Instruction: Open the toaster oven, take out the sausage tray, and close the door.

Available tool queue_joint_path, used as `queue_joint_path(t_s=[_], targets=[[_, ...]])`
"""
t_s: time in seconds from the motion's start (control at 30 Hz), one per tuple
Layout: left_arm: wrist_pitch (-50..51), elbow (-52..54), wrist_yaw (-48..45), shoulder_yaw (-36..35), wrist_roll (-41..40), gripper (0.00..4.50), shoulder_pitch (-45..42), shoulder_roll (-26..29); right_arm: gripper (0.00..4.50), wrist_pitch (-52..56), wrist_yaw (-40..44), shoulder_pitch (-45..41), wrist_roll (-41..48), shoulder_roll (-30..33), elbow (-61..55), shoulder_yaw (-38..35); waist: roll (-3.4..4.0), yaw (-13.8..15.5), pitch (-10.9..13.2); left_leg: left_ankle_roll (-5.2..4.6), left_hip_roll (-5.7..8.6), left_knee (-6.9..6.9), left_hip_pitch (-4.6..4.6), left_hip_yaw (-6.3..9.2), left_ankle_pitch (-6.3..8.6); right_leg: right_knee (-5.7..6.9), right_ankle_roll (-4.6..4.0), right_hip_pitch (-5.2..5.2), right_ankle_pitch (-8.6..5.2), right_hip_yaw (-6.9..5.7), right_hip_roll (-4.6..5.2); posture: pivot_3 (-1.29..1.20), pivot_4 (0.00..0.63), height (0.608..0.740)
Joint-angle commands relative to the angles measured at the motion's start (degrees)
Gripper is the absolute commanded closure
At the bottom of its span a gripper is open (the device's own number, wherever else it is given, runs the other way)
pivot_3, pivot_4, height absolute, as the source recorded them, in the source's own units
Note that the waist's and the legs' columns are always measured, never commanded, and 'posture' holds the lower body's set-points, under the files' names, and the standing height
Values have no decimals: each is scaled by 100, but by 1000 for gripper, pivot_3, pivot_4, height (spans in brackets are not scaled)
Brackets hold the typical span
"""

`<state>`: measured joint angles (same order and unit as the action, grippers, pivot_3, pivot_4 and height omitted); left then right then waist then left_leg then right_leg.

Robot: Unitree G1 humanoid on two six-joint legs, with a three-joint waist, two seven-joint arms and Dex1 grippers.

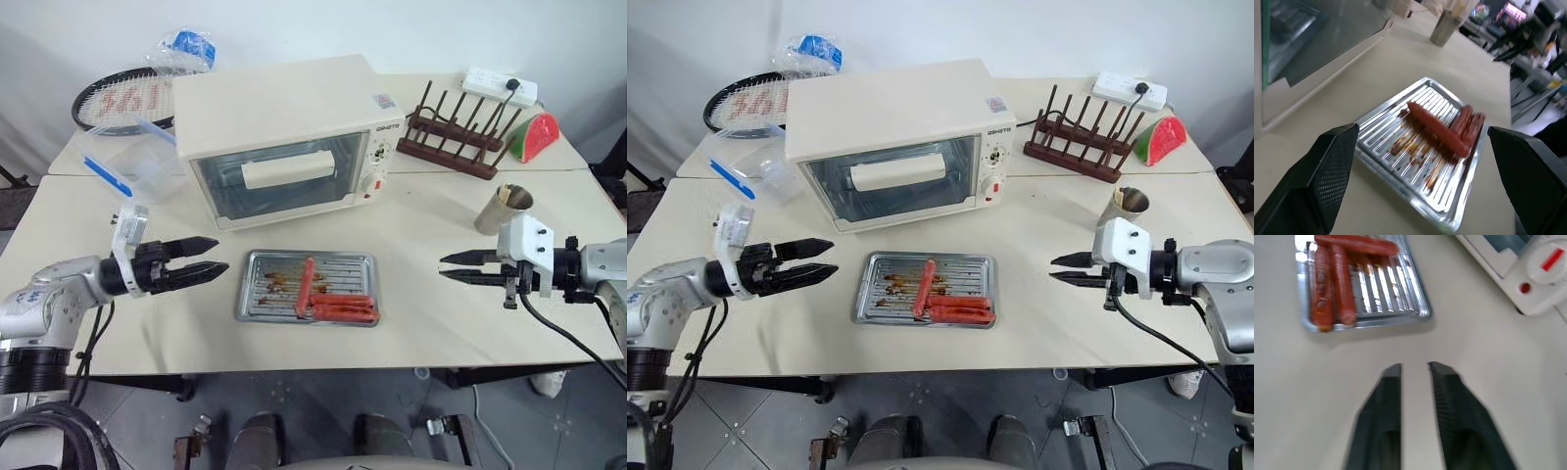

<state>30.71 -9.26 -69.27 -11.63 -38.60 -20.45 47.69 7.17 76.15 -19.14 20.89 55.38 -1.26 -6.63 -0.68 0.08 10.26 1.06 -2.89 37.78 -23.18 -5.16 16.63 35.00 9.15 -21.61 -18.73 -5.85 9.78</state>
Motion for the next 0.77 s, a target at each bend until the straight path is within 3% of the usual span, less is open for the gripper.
queue_joint_path(t_s=[0.03,0.27,0.53,0.77], targets=[[-980,-35,-842,-239,299,0,432,283,2338,-442,261,-119,229,-108,321,-215,0,-12,0,0,0,0,1,0,0,0,0,0,0,0,0,0,150,740],[-2412,-1161,-1485,-300,1070,0,869,724,118,-1287,634,57,332,-316,1129,-394,6,-13,4,-1,-3,-4,2,-6,1,1,0,-3,0,-2,0,0,150,740],[-2761,-2056,-1120,-511,1233,0,592,567,19,-1452,494,355,185,-199,1666,-565,6,-18,4,-4,-4,1,3,-7,3,12,0,-5,0,-4,0,0,150,740],[-2101,-1424,-1108,-544,1052,0,890,557,19,-887,-489,552,116,-307,1369,-903,7,-33,4,-2,-9,1,7,-13,5,18,0,-8,0,-7,0,0,150,740]])
